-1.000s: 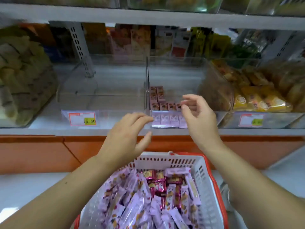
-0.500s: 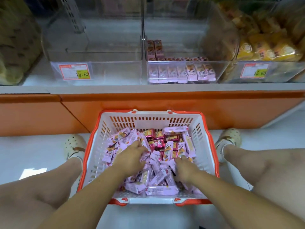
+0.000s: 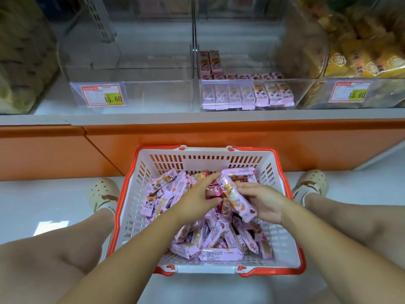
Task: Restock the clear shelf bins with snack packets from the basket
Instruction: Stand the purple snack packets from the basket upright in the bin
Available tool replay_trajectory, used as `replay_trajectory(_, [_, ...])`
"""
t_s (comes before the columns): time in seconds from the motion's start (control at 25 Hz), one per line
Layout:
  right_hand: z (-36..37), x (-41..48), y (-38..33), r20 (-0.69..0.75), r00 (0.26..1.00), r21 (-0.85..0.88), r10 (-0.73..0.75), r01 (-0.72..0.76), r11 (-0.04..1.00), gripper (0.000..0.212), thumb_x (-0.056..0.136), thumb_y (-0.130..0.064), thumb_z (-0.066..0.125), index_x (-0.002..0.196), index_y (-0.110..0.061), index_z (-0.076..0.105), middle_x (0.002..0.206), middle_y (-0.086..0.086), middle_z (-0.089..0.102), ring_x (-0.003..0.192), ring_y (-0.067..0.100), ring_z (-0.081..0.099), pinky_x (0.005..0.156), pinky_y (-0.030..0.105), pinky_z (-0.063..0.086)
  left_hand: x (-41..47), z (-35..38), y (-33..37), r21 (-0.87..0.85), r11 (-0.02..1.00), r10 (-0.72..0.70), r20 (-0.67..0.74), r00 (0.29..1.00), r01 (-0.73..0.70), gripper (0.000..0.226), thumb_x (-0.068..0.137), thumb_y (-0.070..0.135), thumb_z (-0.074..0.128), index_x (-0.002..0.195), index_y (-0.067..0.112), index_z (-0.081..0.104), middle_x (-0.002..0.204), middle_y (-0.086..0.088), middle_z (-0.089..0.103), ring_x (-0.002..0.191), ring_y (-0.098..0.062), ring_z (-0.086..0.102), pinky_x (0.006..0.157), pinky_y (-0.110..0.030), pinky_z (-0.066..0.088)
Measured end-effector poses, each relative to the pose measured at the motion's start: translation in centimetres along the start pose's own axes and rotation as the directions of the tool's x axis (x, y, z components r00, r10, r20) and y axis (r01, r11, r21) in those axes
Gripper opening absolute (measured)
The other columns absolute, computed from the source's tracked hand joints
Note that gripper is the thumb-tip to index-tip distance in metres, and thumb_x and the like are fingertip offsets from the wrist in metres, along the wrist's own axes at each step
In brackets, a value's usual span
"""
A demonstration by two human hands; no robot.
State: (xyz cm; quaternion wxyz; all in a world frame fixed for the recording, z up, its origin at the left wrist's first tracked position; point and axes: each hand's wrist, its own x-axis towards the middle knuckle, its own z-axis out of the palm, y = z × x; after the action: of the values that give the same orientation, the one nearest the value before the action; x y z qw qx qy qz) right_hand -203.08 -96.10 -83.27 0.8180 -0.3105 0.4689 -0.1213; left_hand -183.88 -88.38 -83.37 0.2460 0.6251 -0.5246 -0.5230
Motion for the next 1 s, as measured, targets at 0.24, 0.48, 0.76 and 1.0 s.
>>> replay_trajectory(0.24, [1.1, -0.7, 0.2, 0.099, 0.994, 0.108, 0.054, -0.065, 0.992, 0.028, 0.094, -0.005, 0.050, 0.119, 0.002, 0.060, 0.093, 0.022, 0.069, 0.077, 0.031, 0.070, 0.070, 0.039, 0.060, -0.1, -1.0, 0.9, -0.305, 0.952, -0.071, -0.101, 0.992, 0.037, 0.047, 0.093, 0.016, 0.062, 0.136, 0.028, 0.049, 0.126, 0.002, 0.060, 0.115, -0.011, 0.058, 0.098, -0.032, 0.048])
replay_trajectory(0.48, [1.2, -1.0, -0.4, 0.080, 0.996, 0.027, 0.045, -0.047, 0.999, 0.030, 0.094, -0.011, 0.056, 0.121, -0.001, 0.059, 0.107, 0.024, 0.067, 0.085, 0.034, 0.070, 0.070, 0.041, 0.060, 0.2, -1.6, 0.1, -0.394, 0.916, -0.139, -0.140, 0.980, 0.074, 0.041, 0.088, 0.015, 0.068, 0.124, 0.033, 0.057, 0.083, 0.004, 0.062, 0.085, -0.019, 0.067, 0.092, -0.047, 0.053])
replay_trajectory(0.76, [0.2, 0.2, -0.8, -0.257, 0.938, 0.093, -0.231, 0.262, 0.961, 0.034, 0.087, -0.001, 0.064, 0.120, -0.002, 0.057, 0.097, 0.012, 0.072, 0.087, 0.022, 0.070, 0.078, 0.032, 0.060, 0.0, -1.3, 0.3, -0.330, 0.923, -0.201, 0.019, 0.979, 0.196, 0.035, 0.083, 0.006, 0.070, 0.113, 0.015, 0.056, 0.084, -0.003, 0.061, 0.066, -0.015, 0.064, 0.070, -0.032, 0.054])
replay_trajectory(1.0, [2.1, 0.2, -0.1, -0.156, 0.921, -0.076, -0.358, 0.350, 0.934, 0.042, 0.089, -0.002, 0.062, 0.126, -0.023, 0.057, 0.100, 0.014, 0.070, 0.093, 0.025, 0.069, 0.080, 0.035, 0.058, 0.0, -0.4, 0.3, -0.126, 0.985, -0.123, -0.017, 0.992, 0.120, 0.044, 0.090, 0.035, 0.064, 0.132, 0.027, 0.052, 0.091, 0.004, 0.059, 0.073, -0.010, 0.060, 0.068, -0.025, 0.049])
